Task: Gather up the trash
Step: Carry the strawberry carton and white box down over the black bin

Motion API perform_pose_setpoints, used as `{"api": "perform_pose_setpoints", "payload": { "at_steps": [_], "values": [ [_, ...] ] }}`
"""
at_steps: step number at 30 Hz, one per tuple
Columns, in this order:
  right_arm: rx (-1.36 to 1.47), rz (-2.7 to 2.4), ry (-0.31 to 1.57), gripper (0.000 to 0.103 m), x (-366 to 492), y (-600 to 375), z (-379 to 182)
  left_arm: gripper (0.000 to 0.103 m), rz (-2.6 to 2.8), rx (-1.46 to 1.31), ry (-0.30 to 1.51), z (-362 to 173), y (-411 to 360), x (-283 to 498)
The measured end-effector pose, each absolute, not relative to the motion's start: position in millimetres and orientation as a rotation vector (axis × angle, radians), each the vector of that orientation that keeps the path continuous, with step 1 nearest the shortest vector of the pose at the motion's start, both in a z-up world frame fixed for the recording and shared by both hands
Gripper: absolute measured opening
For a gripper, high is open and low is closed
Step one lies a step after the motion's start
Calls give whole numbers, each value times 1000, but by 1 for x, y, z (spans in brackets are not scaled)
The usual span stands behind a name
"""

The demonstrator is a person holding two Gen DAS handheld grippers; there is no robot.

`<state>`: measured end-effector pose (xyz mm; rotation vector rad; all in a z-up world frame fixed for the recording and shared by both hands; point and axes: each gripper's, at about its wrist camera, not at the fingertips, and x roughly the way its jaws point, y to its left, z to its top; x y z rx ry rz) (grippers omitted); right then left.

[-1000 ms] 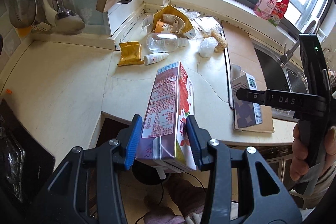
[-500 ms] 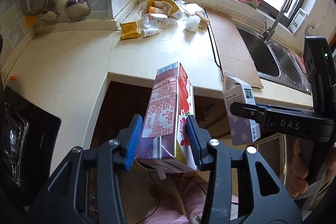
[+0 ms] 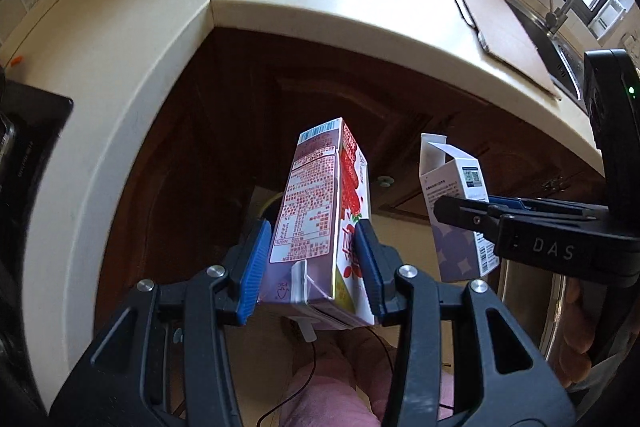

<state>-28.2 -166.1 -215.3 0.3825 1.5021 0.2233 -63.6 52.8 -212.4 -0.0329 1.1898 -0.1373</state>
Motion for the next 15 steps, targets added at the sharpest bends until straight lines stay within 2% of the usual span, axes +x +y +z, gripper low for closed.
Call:
{"api": "perform_pose_setpoints", "payload": {
  "at_steps": [10,15],
  "values": [
    [337,217,1572,35,-40,-163,-351,40,-52,-82,1271,-354,56,-53],
    [324,211,1591,35,-41,-161,-399,40,-33,-53,1286,-399,60,-49]
  ]
}}
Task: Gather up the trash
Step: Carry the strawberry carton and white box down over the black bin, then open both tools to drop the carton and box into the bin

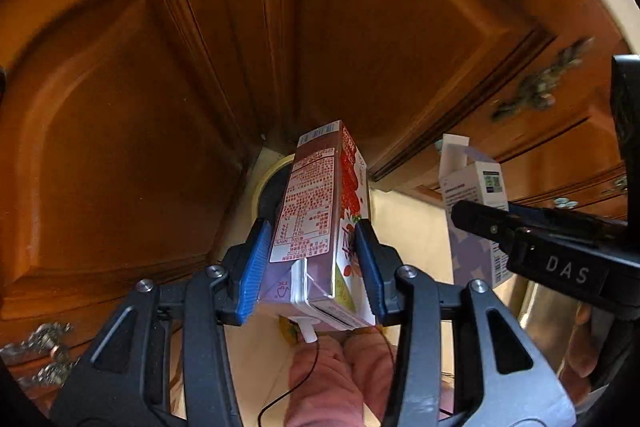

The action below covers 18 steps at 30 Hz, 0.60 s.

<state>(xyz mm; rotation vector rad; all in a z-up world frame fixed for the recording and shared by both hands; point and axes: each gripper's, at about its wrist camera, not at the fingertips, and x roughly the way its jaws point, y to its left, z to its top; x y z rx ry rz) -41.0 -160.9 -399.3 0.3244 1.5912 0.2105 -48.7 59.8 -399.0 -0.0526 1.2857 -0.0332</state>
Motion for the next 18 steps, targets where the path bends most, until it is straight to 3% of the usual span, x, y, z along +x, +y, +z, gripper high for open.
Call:
{"api": "perform_pose_setpoints", "payload": {
  "at_steps": [18],
  "values": [
    [293,220,1628,35,-20,-128,-478,41,-2,-13,1331,-476,60,-26]
  ]
}}
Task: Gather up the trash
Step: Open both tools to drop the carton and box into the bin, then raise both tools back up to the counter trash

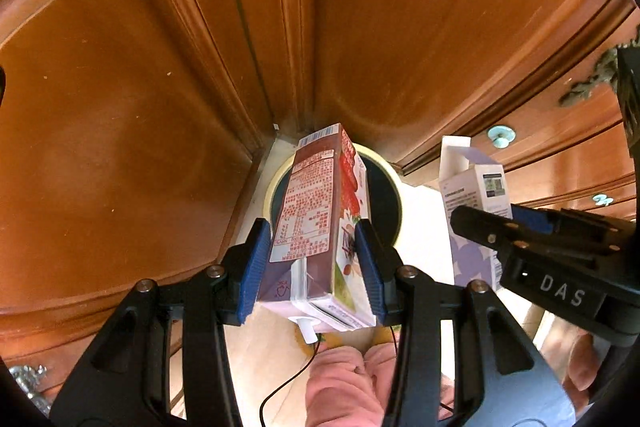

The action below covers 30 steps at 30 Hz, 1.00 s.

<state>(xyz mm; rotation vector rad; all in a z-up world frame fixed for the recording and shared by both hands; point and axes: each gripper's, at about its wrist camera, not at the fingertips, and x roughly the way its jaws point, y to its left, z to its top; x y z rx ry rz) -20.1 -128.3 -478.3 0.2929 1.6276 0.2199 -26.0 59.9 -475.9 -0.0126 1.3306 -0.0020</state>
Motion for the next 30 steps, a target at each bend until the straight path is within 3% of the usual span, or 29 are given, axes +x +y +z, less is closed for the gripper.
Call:
{"api": "perform_pose_setpoints", "payload": {
  "at_steps": [9,11,13,16,30],
  "values": [
    [314,231,1668,38,-10,-121,-504,41,-6,-12,1376,-482,56,-11],
    [309,222,1670,47,-8,-120,-507,41,-1,-32,1378,-485,58,-9],
    [319,207,1658,69,-6,-119,-512,41,8,-51,1384,-484,60,-8],
    [341,191,1625,78,-5,-117,-511,41,27,-69,1389,-484,70,-9],
    [282,225,1624,80,-23,-118,-480,41,28,-47,1353,-435,75,-20]
  ]
}}
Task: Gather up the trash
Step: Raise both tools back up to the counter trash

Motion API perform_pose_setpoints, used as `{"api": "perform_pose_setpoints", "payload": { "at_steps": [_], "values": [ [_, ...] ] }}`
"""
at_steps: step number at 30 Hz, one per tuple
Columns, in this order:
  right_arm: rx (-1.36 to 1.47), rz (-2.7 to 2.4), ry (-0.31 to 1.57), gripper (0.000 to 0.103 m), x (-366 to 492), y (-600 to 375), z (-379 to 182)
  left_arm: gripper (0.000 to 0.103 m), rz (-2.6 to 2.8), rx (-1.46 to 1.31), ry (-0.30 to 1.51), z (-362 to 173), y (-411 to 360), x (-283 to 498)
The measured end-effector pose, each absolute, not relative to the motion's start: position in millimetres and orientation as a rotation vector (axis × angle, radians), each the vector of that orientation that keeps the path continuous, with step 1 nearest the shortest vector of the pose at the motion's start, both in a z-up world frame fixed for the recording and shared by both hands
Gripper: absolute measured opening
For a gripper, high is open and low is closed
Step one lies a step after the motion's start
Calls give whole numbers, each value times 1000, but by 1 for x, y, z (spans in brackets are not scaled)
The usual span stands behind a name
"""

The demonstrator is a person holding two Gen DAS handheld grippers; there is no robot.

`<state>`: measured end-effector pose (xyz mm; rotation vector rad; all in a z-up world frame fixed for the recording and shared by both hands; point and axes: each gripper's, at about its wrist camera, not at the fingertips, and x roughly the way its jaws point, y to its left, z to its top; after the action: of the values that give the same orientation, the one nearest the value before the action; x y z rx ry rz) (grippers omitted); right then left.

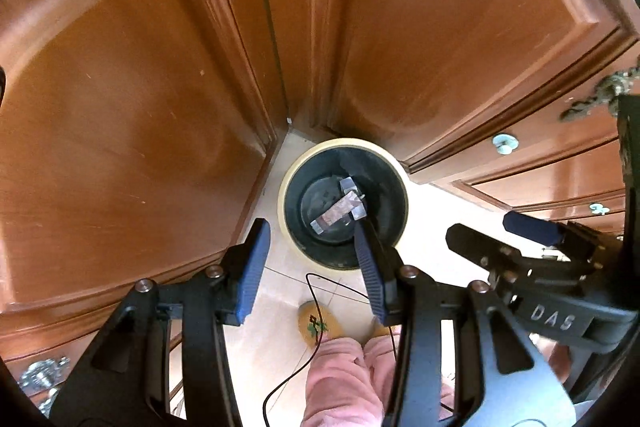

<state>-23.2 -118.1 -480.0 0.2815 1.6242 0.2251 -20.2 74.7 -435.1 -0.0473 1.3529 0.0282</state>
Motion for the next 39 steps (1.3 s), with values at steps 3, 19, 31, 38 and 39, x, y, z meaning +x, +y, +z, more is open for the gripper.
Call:
{"api": "perform_pose_setpoints", "payload": {
  "at_steps": [3,19,31,38,39],
  "values": [
    [273,233,1612,80,-29,-122,-461,41,19,-37,1344,-415,71,-21],
    [228,280,1457,80,-45,-143,-272,46,-21,-87,1349,-253,55,-34],
    [190,256,1229,86,-41,-164,-97,55,-62,21,1154,-105,24,-43],
    [150,209,1103,87,-36,-167,-9,64,-87,44,1007,-28,19,-46],
    [153,201,1086,87,-35,-169,2,65,-93,43,985,-18,19,-45]
  ]
}}
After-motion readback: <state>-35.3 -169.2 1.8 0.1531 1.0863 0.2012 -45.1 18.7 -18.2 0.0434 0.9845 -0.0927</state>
